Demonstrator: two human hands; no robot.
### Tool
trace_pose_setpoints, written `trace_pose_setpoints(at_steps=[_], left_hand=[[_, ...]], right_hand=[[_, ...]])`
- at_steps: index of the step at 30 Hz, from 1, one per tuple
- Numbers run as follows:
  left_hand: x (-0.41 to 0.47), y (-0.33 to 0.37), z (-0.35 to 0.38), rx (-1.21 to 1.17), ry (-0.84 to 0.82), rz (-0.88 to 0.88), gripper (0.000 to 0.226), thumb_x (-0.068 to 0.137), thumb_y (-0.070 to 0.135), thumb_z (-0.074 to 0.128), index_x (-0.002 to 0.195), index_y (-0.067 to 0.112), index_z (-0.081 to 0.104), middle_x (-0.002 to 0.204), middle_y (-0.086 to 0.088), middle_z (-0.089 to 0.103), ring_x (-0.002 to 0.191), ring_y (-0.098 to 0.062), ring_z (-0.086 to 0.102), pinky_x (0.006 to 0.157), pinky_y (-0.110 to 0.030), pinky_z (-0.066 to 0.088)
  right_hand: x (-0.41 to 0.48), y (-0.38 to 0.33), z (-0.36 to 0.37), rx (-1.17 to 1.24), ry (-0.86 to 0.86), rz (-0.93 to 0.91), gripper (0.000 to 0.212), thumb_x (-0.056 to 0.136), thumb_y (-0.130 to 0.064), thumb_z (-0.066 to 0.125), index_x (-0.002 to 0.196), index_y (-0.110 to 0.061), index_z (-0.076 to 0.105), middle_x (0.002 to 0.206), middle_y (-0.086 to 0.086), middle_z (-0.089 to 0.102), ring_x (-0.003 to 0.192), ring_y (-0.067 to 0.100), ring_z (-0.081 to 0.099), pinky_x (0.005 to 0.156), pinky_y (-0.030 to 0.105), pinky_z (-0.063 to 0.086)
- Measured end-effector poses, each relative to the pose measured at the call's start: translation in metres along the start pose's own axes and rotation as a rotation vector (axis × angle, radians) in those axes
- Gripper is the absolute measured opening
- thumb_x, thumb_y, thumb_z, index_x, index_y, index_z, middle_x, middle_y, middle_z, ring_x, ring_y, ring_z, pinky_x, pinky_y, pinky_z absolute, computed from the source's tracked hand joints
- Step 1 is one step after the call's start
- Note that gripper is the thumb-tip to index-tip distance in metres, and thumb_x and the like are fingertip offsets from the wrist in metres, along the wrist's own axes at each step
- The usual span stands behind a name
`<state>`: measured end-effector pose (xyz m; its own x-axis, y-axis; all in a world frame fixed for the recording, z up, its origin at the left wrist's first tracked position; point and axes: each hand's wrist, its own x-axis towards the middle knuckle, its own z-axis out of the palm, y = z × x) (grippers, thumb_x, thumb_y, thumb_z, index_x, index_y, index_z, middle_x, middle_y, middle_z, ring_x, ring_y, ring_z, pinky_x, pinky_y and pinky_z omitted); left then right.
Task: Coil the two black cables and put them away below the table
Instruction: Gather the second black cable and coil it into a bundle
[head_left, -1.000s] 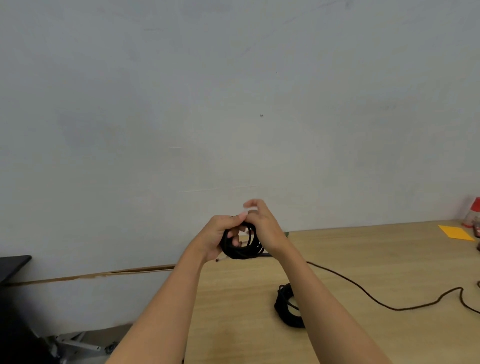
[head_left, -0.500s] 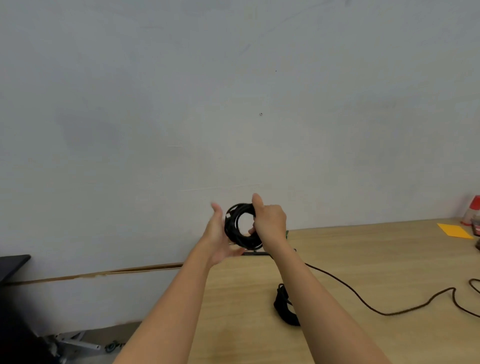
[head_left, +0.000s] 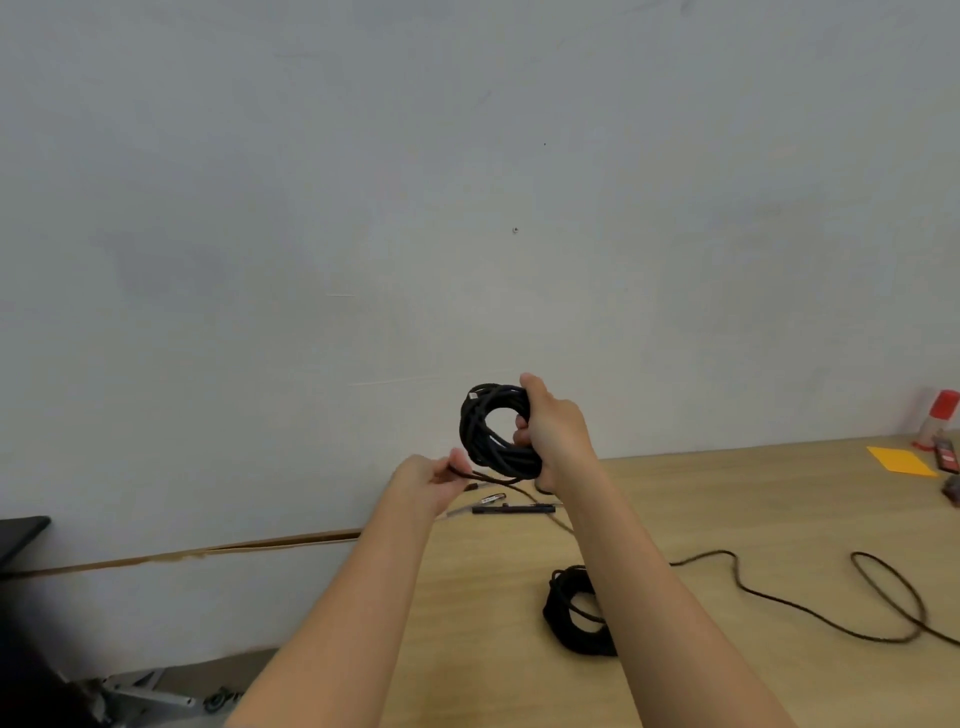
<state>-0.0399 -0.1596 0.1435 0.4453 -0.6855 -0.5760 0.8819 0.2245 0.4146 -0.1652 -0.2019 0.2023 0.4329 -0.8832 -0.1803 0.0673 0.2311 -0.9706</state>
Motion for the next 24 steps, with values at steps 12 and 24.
trace_pose_setpoints(at_steps=[12,24], left_hand=[[-0.041,0.006,0.015,1.043,-0.298,0.153,0.058,0.090,0.059,0.044,0.092,0.004,0.063,0.073,-0.007,0.062,0.066,-0.021,0.061,0.071,-0.033,0.052],[-0.039,-0.003,0.008,0.972,-0.333,0.423,0.031,0.078,0.027,0.074,0.059,0.007,0.060,0.041,0.004,0.030,0.039,-0.013,0.028,0.050,-0.027,0.035]], right_hand=[[0.022,0.038,0.003,-0.430,0.097,-0.220,0.051,0.092,-0.046,0.045,0.064,-0.004,0.050,0.067,0.014,0.057,0.057,0.032,0.060,0.057,0.033,0.045],[0.012,0.051,0.017,-0.878,0.457,-0.368,0.046,0.097,-0.051,0.031,0.115,-0.012,0.048,0.126,0.016,0.044,0.119,0.035,0.038,0.098,0.047,0.028]])
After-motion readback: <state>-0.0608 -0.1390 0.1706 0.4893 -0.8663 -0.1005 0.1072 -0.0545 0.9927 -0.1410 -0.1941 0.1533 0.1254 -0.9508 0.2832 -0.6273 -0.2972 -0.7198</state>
